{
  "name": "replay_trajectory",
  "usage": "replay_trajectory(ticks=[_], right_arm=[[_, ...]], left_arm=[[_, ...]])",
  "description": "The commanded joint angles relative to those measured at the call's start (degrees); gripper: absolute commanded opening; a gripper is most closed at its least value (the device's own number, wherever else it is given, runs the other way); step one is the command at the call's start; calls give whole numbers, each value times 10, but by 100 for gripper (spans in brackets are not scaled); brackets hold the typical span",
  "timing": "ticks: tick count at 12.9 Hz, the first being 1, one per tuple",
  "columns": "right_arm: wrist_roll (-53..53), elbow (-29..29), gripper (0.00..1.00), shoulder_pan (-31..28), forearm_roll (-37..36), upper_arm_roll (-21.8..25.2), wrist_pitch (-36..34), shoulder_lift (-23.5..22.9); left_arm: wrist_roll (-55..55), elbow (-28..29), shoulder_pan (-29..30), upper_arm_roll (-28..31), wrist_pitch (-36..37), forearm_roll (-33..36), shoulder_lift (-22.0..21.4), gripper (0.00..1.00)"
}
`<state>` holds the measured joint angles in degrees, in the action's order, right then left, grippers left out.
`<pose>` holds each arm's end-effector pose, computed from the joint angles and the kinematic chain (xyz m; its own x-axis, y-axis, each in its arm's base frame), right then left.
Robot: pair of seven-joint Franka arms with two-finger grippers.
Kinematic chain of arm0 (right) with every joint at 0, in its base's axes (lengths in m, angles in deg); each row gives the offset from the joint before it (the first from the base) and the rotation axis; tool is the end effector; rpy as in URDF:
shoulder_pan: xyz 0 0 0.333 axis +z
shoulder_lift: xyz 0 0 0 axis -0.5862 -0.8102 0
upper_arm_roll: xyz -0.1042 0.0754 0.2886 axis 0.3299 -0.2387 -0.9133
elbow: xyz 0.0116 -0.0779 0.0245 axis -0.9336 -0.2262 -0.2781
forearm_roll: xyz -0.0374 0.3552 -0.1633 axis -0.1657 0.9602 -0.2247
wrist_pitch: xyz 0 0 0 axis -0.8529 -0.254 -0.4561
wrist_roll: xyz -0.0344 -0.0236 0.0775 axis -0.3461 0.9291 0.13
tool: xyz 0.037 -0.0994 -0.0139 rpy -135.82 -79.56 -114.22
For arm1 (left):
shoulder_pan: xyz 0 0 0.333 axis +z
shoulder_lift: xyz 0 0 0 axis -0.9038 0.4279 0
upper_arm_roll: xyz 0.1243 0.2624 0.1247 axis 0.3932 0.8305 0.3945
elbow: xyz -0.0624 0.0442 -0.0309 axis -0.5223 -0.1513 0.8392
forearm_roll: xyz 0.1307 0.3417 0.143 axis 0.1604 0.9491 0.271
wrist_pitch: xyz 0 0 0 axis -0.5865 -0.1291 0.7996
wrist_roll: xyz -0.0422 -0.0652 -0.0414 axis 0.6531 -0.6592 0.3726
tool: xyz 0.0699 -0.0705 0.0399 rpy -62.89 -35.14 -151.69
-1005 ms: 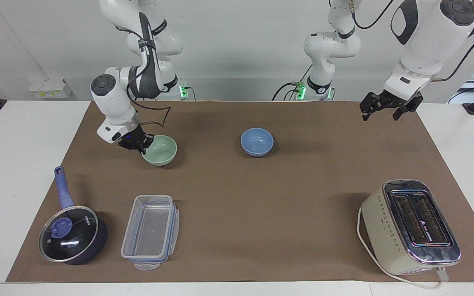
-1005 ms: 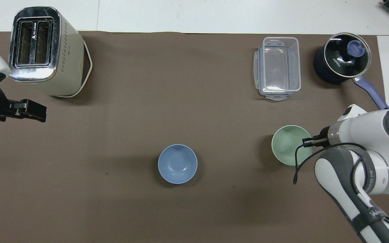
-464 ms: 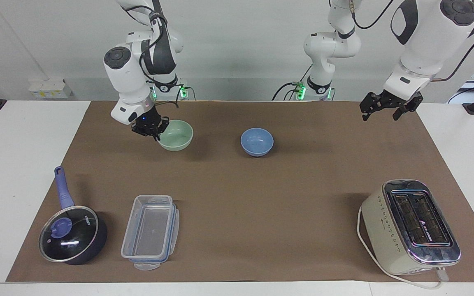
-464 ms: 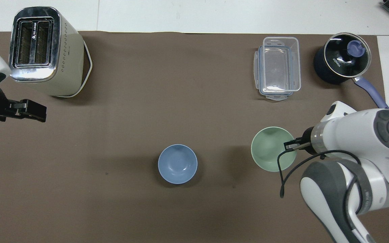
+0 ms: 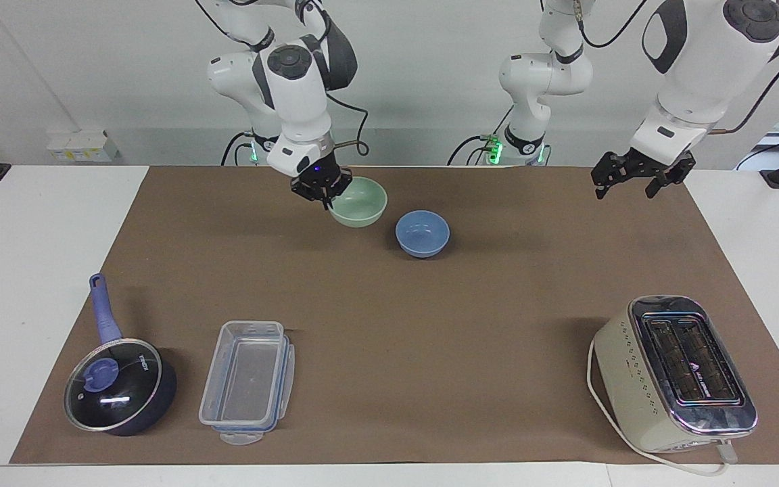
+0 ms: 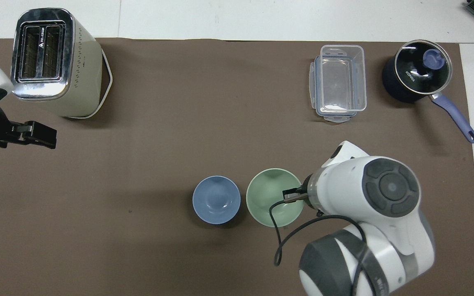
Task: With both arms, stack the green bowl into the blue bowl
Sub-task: 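Carry the green bowl with the right gripper over the blue bowl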
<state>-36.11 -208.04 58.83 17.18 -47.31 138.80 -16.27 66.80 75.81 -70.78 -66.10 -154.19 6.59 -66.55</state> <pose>0.4526 0.2401 0.4657 0.9887 0.1499 -0.0082 0.1487 -0.9853 -0.0836 0.5493 -0.0561 0.6011 0.9954 -0.0728 -0.0617 -0.0753 -0.9964 -0.0385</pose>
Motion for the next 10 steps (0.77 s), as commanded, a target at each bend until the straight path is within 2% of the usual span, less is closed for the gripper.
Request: replay_trajectory(ticks=[1, 4, 7, 10], right_arm=[[-72, 26, 0, 36, 29, -2, -4, -35], [-109, 28, 0, 50, 70, -12, 23, -65], [-161, 29, 0, 71, 71, -15, 100, -106], [-174, 27, 0, 76, 72, -15, 138, -131]], left_arm=[[2, -8, 4, -4, 12, 10, 3, 100], [2, -8, 4, -4, 12, 10, 3, 100], [2, -8, 4, -4, 12, 10, 3, 100], [2, -8, 4, -4, 12, 10, 3, 100]])
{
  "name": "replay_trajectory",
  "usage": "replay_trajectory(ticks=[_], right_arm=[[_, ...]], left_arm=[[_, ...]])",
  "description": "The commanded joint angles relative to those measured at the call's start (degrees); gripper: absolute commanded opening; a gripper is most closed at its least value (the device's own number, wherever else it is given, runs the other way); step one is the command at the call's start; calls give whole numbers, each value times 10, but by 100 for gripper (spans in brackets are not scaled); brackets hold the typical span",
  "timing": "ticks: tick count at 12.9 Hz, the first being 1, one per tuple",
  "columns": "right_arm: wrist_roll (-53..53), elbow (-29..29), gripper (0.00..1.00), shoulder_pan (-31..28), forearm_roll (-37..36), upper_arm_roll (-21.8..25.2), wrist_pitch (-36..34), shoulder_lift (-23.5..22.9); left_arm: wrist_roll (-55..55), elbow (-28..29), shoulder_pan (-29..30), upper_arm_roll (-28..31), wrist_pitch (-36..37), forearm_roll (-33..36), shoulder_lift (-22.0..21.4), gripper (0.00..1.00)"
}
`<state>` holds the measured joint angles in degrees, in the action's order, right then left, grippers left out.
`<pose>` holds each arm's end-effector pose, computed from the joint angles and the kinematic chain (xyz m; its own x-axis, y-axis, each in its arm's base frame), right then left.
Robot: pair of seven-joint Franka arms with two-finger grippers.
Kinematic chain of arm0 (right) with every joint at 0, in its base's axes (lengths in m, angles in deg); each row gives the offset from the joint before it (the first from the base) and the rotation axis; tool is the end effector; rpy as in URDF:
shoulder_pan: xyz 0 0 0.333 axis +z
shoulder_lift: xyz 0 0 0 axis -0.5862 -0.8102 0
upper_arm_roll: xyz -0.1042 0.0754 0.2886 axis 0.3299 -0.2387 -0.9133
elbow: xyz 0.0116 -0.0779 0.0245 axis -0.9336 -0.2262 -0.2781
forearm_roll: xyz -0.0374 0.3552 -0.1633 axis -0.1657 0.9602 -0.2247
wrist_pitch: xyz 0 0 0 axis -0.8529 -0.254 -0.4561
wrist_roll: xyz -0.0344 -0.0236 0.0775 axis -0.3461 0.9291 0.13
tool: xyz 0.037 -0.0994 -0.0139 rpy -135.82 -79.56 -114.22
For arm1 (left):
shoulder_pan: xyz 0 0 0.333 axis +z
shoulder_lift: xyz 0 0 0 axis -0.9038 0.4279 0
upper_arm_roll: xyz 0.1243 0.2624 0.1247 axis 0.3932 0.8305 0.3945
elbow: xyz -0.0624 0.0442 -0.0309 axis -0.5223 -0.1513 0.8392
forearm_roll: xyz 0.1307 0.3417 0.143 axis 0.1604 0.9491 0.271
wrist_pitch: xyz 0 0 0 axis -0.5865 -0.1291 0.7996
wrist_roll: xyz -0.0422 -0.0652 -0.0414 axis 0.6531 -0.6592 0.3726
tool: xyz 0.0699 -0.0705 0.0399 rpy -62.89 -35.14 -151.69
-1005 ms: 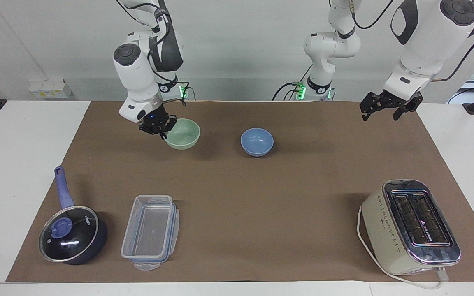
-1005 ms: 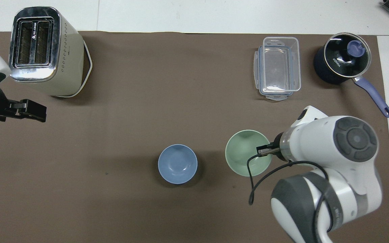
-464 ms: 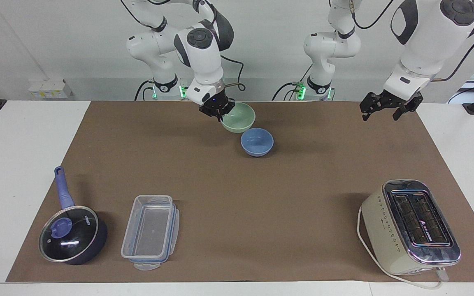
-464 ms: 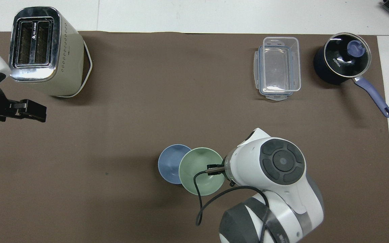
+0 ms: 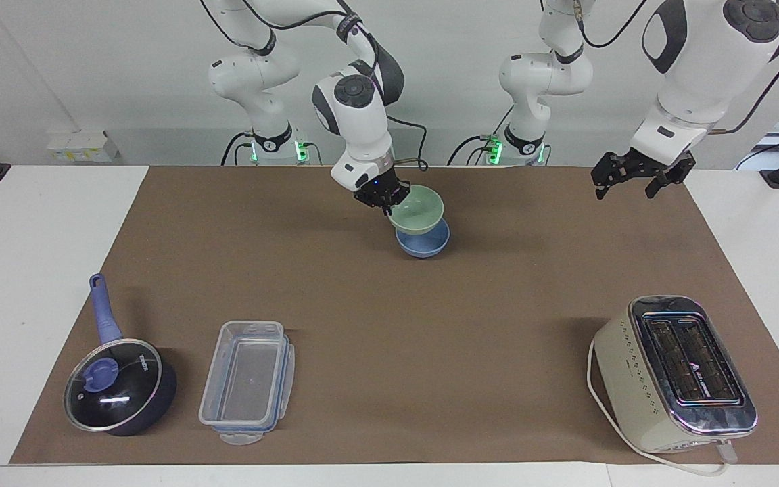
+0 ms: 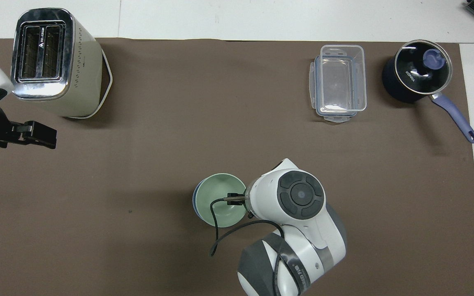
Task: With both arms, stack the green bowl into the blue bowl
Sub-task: 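Carry the green bowl with the right gripper over the blue bowl, then lower the green bowl into the blue bowl and open the right gripper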
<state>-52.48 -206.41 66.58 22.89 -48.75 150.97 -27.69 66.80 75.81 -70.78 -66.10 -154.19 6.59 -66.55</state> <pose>0.4476 0.3365 0.3921 0.9976 -0.0465 -0.0512 -0.0546 -0.9839 -0.1702 0.5493 -0.0561 0.6011 0.9954 -0.0728 -0.0617 -0.0753 -0.9964 -0.0385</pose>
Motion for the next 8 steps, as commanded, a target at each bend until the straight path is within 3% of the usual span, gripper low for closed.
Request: replay_trajectory(ticks=[1, 8], right_arm=[[-14, 11, 0, -1, 15, 0, 21, -21], [-36, -3, 0, 16, 36, -1, 22, -23]], left_arm=[[2, -8, 4, -4, 12, 10, 3, 100], [2, -8, 4, -4, 12, 10, 3, 100]])
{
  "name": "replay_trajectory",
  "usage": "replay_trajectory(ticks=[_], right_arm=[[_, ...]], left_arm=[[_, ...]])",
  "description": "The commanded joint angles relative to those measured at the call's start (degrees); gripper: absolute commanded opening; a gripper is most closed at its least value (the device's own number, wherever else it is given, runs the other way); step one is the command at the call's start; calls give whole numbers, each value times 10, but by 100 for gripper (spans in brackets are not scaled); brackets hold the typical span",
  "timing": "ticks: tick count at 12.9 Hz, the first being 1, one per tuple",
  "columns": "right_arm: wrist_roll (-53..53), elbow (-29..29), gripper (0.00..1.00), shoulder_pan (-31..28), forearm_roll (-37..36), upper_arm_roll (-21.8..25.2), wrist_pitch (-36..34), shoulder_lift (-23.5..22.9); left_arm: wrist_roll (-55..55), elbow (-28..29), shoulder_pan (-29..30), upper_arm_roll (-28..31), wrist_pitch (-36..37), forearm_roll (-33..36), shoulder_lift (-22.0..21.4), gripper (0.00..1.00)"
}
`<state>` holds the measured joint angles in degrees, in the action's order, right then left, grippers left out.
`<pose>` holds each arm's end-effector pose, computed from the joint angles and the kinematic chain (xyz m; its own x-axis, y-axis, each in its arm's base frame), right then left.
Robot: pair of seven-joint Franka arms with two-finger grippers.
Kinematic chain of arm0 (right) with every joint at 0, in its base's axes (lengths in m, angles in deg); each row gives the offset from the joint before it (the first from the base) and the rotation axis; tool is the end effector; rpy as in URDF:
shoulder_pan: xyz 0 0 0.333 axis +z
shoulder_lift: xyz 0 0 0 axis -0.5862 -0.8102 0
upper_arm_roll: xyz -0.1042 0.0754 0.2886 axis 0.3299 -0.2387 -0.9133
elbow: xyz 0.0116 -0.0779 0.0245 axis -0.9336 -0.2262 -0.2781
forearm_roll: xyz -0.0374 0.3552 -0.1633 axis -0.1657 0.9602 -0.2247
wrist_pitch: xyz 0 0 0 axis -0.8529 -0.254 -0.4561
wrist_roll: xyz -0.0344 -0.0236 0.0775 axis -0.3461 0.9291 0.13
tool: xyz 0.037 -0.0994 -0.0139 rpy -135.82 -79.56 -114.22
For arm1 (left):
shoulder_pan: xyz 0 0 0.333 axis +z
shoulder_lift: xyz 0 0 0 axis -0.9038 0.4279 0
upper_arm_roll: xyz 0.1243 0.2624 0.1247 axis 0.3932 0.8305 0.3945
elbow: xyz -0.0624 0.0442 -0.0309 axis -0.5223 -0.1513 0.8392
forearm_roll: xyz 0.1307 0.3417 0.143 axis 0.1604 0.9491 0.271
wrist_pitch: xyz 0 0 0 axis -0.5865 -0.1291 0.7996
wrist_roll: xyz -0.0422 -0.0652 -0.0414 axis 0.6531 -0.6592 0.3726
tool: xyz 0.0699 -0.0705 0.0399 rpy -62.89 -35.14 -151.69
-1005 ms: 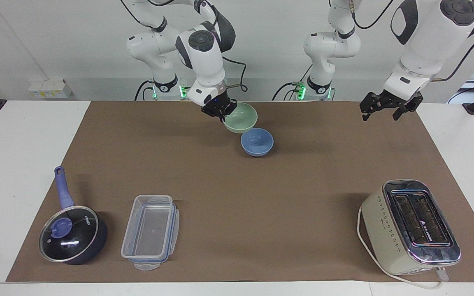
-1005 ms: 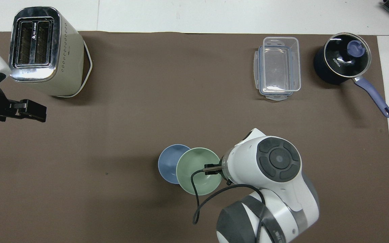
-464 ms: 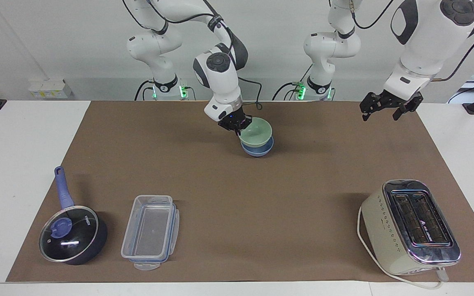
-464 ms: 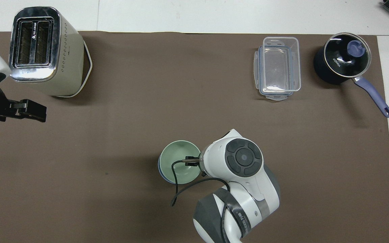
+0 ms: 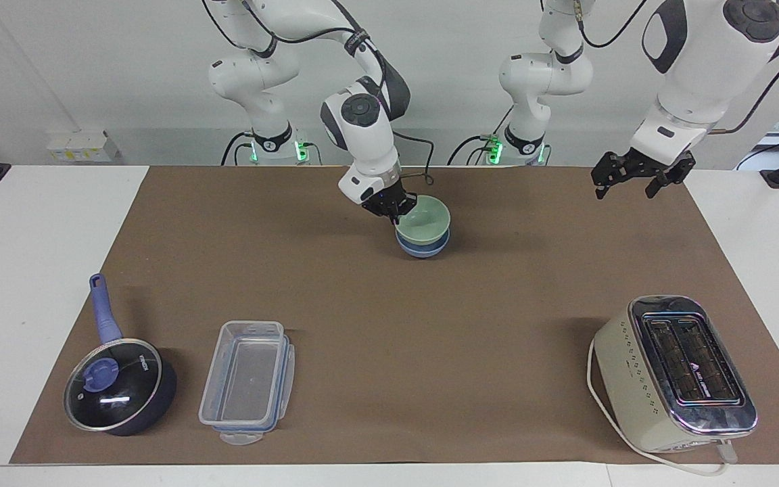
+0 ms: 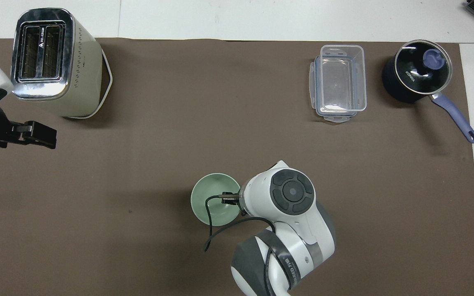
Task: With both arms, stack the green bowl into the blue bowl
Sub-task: 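Lower the green bowl into the blue bowl and open the right gripper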
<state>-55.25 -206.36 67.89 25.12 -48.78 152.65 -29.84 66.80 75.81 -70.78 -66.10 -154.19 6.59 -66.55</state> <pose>0.4437 0.3500 0.3744 0.9915 -0.0972 -0.0866 -0.1119 -0.9764 -0.1848 0.5493 -0.0561 0.6011 0.9954 -0.0728 -0.0617 -0.0753 -0.9964 -0.0385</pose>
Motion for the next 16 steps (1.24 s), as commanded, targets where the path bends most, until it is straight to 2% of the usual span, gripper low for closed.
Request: replay_trajectory(ticks=[1, 10, 14, 15, 16], right_arm=[[-8, -4, 0, 4, 14, -1, 8, -9], [6, -3, 0, 3, 1, 1, 15, -17], [6, -5, 1, 0, -32, 1, 27, -17], [5, -5, 6, 0, -32, 0, 27, -17], [3, -5, 16, 0, -31, 0, 28, -17]], left_arm=[[2, -8, 4, -4, 12, 10, 3, 100], [2, -8, 4, -4, 12, 10, 3, 100], [2, -8, 4, -4, 12, 10, 3, 100], [2, -8, 4, -4, 11, 10, 3, 100], [2, -8, 4, -4, 12, 10, 3, 100]])
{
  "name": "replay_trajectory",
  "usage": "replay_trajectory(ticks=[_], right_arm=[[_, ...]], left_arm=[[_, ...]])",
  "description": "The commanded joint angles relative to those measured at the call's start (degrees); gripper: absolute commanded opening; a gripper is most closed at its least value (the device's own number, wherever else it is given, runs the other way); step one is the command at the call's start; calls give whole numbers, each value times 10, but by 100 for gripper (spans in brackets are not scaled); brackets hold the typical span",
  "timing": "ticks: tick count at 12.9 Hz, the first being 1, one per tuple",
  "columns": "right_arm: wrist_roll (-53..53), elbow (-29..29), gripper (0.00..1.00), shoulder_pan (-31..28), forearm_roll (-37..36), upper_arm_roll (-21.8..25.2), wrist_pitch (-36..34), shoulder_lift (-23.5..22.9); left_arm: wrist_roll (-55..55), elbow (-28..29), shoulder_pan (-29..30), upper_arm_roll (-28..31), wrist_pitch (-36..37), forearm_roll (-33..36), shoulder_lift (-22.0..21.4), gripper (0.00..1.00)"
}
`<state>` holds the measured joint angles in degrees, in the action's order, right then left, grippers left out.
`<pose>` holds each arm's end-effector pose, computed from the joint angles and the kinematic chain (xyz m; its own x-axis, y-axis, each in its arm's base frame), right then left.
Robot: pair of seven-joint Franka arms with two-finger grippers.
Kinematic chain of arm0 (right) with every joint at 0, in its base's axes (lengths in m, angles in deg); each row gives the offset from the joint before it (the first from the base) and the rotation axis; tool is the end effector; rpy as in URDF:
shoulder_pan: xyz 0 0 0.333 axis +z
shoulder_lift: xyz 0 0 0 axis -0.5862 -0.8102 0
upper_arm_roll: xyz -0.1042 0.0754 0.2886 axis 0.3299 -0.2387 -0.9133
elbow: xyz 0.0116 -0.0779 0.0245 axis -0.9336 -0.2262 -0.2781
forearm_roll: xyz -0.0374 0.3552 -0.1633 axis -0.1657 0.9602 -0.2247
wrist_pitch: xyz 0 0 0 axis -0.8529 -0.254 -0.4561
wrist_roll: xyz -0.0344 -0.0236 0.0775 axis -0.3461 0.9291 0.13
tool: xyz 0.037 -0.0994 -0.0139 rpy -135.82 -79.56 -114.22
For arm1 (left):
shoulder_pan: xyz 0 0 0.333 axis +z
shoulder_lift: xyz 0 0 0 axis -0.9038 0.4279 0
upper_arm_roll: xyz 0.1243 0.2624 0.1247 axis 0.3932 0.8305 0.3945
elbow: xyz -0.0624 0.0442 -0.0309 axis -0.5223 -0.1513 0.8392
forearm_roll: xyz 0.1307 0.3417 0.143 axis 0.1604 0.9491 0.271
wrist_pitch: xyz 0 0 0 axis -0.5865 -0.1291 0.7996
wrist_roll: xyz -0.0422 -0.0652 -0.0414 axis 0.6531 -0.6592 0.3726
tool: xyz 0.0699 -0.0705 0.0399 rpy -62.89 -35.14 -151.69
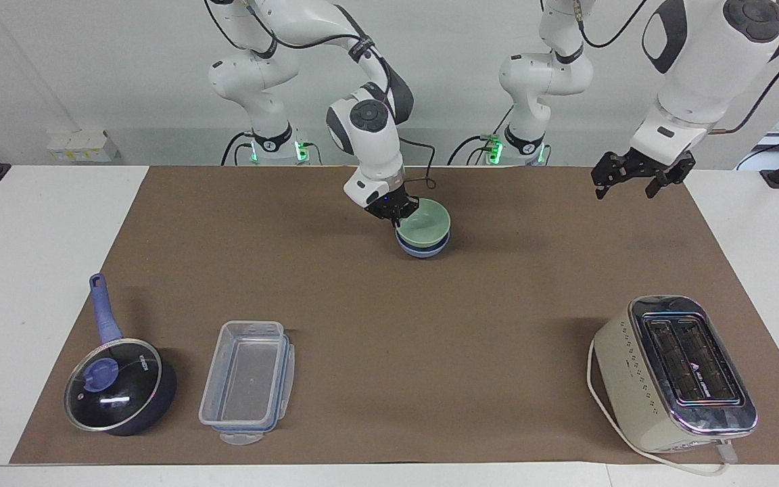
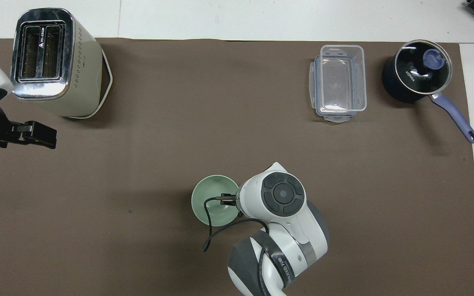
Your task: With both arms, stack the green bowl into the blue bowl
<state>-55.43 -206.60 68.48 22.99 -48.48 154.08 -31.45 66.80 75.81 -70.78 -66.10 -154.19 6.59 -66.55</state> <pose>0.4447 0.3523 0.3587 0.9942 -0.0796 -0.0719 -0.0901 -0.9834 -0.1574 0.5493 -0.0561 0.6011 0.9954 -0.0728 -0.0617 -0.0753 -0.9964 -0.0385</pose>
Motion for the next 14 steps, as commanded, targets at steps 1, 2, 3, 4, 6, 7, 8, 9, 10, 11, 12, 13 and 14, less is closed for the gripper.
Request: replay_trajectory(ticks=[1, 2, 3, 4, 6, 7, 8, 9, 10, 11, 12, 13, 14], right_arm=[[2, -2, 29, -6, -9, -3, 15, -1], [3, -1, 49, -6, -10, -2, 14, -1], [6, 1, 69, -6, -10, -2, 13, 2], [8, 3, 74, -8, -10, 0, 10, 7], [12, 6, 79, -31, -10, 0, 0, 41], [19, 6, 84, -47, -10, 0, -9, 62], [36, 7, 88, -65, -11, 1, -27, 82], [58, 7, 90, -85, -11, 1, -46, 102], [78, 7, 91, -113, -11, 2, -73, 128], [97, 9, 92, -144, -12, 3, -102, 150], [129, 12, 98, -179, -12, 3, -126, 168], [176, 19, 100, -215, -13, 4, -144, 180], [221, 38, 100, -250, -13, 5, -164, 181]], left_arm=[[2, -8, 4, -4, 12, 10, 3, 100], [2, -8, 4, -4, 11, 10, 3, 100], [2, -8, 4, -4, 12, 10, 3, 100], [2, -8, 4, -4, 12, 10, 3, 100], [2, -8, 4, -4, 11, 10, 3, 100], [2, -8, 4, -4, 12, 10, 3, 100], [3, -8, 4, -4, 12, 10, 3, 100], [2, -8, 4, -4, 11, 10, 3, 100], [2, -8, 4, -4, 12, 10, 3, 100], [2, -8, 4, -4, 11, 10, 3, 100], [2, -8, 4, -4, 12, 10, 3, 100], [2, -8, 4, -4, 12, 10, 3, 100], [2, -8, 4, -4, 12, 10, 3, 100]])
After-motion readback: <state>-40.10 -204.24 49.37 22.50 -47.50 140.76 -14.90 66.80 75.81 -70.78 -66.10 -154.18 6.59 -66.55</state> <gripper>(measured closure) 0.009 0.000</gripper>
